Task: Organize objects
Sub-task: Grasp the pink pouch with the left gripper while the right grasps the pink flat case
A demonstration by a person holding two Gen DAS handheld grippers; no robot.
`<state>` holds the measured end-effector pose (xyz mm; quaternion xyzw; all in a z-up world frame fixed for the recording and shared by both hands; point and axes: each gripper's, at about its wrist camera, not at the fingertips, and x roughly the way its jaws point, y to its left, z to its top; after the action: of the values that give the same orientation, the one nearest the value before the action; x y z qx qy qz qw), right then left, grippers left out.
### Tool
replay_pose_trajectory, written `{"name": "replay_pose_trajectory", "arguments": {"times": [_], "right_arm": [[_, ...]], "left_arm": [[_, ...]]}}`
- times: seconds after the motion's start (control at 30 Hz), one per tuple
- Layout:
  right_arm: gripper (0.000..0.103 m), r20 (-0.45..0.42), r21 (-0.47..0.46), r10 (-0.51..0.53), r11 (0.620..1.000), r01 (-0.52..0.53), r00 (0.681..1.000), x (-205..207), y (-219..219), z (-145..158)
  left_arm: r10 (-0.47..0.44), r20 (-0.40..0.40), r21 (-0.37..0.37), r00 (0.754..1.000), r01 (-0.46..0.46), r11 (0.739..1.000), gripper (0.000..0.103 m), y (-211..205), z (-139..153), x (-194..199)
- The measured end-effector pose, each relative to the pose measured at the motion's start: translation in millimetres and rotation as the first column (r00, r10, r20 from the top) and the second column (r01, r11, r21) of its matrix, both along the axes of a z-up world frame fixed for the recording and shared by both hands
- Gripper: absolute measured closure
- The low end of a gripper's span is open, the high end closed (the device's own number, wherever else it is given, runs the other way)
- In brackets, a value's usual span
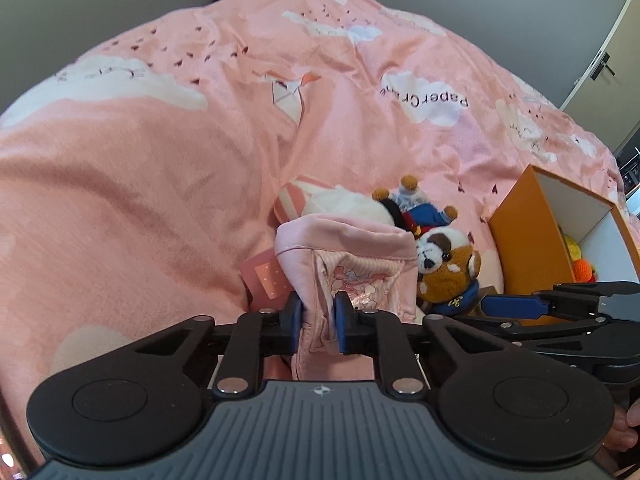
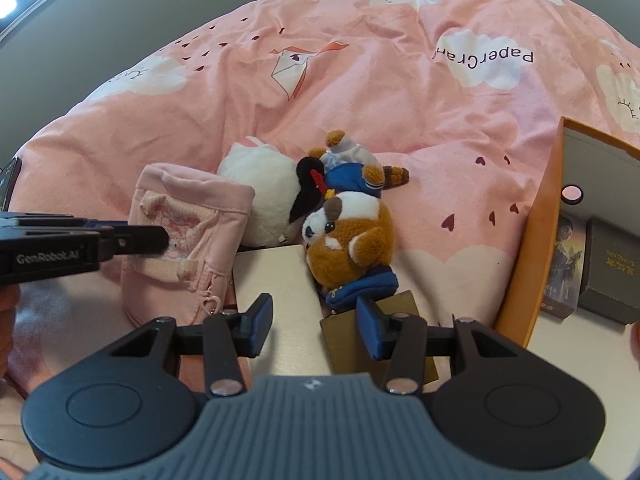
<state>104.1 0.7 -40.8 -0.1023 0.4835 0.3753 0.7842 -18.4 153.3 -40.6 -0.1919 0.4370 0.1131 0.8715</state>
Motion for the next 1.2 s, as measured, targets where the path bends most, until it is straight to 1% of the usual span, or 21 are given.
{"name": "replay_pose_trajectory", "arguments": {"times": [0.1, 0.17, 0.27, 0.33, 0.4, 0.5, 0.57, 0.63, 0.73, 0.77, 0.8, 0.9, 1.03, 1.13, 1.2], "right_arm": [[0.054, 0.005, 0.012, 0.007, 1.0, -0.007, 1.0, -0.2, -0.5, 2.9], [0.056, 0.014, 0.021, 0.024, 0.999, -0.025, 1.0, -1.7, 1.1, 6.0], [0.062, 0.02, 0.029, 0.057, 0.998, -0.057, 0.998, -2.0, 7.1, 9.5], [0.063, 0.032, 0.028, 0.07, 0.997, -0.071, 0.997, -2.1, 10.9, 11.8], [0.064, 0.026, 0.035, 0.088, 0.995, -0.089, 0.996, -2.2, 15.2, 12.7], [0.071, -0.006, 0.061, 0.138, 0.989, -0.137, 0.99, -3.7, 27.8, 11.6], [0.071, -0.013, 0.07, 0.17, 0.983, -0.169, 0.985, -4.7, 40.2, 9.8], [0.071, -0.026, 0.079, 0.196, 0.978, -0.193, 0.98, -3.7, 53.7, 6.4], [0.075, -0.053, 0.083, 0.214, 0.974, -0.21, 0.975, 1.9, 71.6, -2.2], [0.077, -0.06, 0.084, 0.217, 0.974, -0.212, 0.974, 3.8, 76.3, -5.2], [0.078, -0.07, 0.087, 0.216, 0.974, -0.21, 0.974, 5.8, 79.9, -8.3], [0.075, -0.108, 0.108, 0.212, 0.974, -0.2, 0.971, 10.7, 85.9, -17.2], [0.075, -0.12, 0.125, 0.206, 0.974, -0.191, 0.971, 11.1, 88.0, -19.9], [0.081, -0.121, 0.143, 0.22, 0.969, -0.203, 0.968, 6.9, 84.9, -12.9], [0.084, -0.137, 0.179, 0.236, 0.961, -0.21, 0.962, 3.8, 82.7, -6.0]], "left_arm": [[0.025, 0.032, 0.048, 0.999, -0.026, 0.998, 0.086, 1.0, 12.7, -4.1], [0.05, 0.053, 0.08, 0.997, -0.054, 0.995, 0.086, 6.2, 22.6, -6.6], [0.091, 0.058, 0.133, 0.994, -0.098, 0.986, 0.086, 15.2, 34.3, -7.8], [0.113, 0.053, 0.184, 0.992, -0.121, 0.975, 0.086, 18.6, 39.7, -8.9], [0.126, 0.032, 0.228, 0.992, -0.13, 0.965, 0.086, 20.3, 40.9, -8.7], [0.134, -0.001, 0.228, 0.991, -0.13, 0.965, 0.086, 23.0, 36.1, -9.0], [0.141, -0.011, 0.248, 0.99, -0.134, 0.959, 0.086, 21.4, 32.3, -9.5], [0.142, -0.021, 0.251, 0.99, -0.132, 0.959, 0.086, 21.1, 26.8, -9.0], [0.159, -0.023, 0.256, 0.987, -0.147, 0.955, 0.085, 22.7, 20.3, -9.2], [0.162, -0.023, 0.257, 0.987, -0.151, 0.955, 0.084, 23.4, 18.4, -9.5], [0.167, -0.022, 0.255, 0.986, -0.156, 0.954, 0.082, 24.2, 16.4, -10.0], [0.191, -0.028, 0.223, 0.981, -0.181, 0.958, 0.074, 28.5, 11.0, -11.7], [0.198, -0.02, 0.226, 0.98, -0.188, 0.956, 0.074, 26.6, 9.6, -12.1], [0.202, -0.015, 0.224, 0.979, -0.193, 0.955, 0.074, 27.0, 8.7, -13.0], [0.207, -0.011, 0.215, 0.978, -0.2, 0.956, 0.073, 29.2, 9.2, -14.4]]}}
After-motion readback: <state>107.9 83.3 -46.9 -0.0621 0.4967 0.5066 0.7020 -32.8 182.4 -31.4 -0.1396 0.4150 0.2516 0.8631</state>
